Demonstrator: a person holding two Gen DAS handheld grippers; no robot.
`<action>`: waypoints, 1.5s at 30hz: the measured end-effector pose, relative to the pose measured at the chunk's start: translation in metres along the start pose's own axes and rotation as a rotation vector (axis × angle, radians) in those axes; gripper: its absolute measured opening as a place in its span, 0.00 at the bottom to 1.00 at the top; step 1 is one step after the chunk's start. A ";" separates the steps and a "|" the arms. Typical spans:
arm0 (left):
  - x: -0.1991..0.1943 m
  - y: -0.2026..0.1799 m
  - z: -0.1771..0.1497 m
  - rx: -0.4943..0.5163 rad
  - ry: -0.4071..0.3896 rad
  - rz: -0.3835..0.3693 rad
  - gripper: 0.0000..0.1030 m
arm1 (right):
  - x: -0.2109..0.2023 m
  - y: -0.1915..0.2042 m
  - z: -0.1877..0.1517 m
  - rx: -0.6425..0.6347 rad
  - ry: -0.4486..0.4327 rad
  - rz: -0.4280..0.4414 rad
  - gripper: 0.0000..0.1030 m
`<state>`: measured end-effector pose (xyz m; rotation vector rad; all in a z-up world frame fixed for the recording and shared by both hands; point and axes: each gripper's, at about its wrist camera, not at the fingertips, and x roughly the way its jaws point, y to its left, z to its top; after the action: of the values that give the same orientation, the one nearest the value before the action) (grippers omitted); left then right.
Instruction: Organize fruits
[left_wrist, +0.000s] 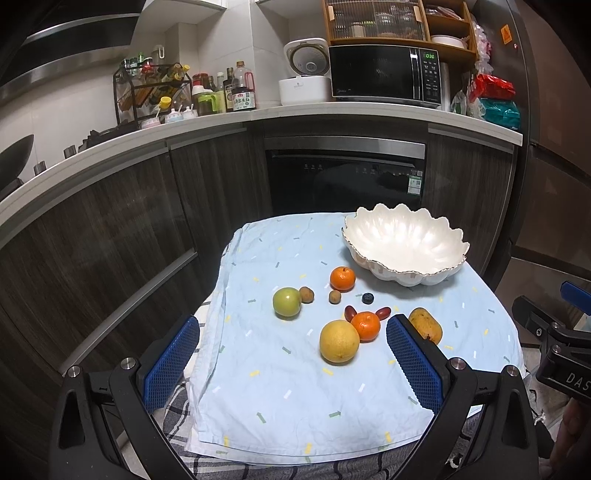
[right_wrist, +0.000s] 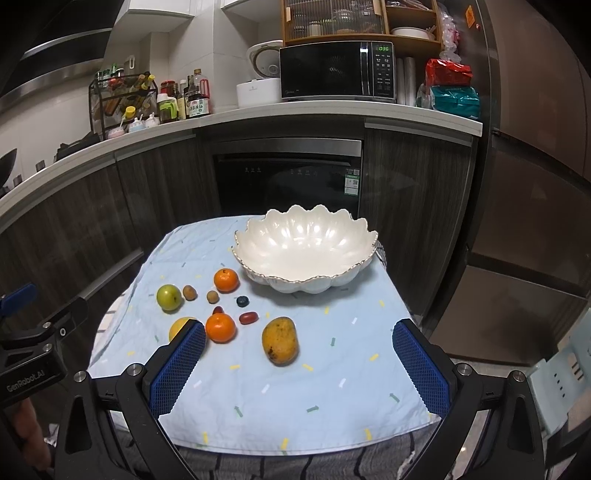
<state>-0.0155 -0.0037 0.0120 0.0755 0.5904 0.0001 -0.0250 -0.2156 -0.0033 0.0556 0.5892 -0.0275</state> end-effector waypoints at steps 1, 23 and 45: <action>0.001 0.000 0.000 0.001 0.001 -0.001 1.00 | 0.000 0.000 0.000 0.001 0.001 0.000 1.00; 0.046 -0.008 0.000 0.046 0.107 -0.054 1.00 | 0.041 0.005 0.002 -0.034 0.060 0.021 1.00; 0.133 -0.029 -0.015 0.117 0.244 -0.110 0.94 | 0.126 0.012 -0.007 -0.064 0.185 0.065 0.88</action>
<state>0.0856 -0.0287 -0.0764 0.1580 0.8373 -0.1335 0.0767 -0.2040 -0.0786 0.0154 0.7729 0.0599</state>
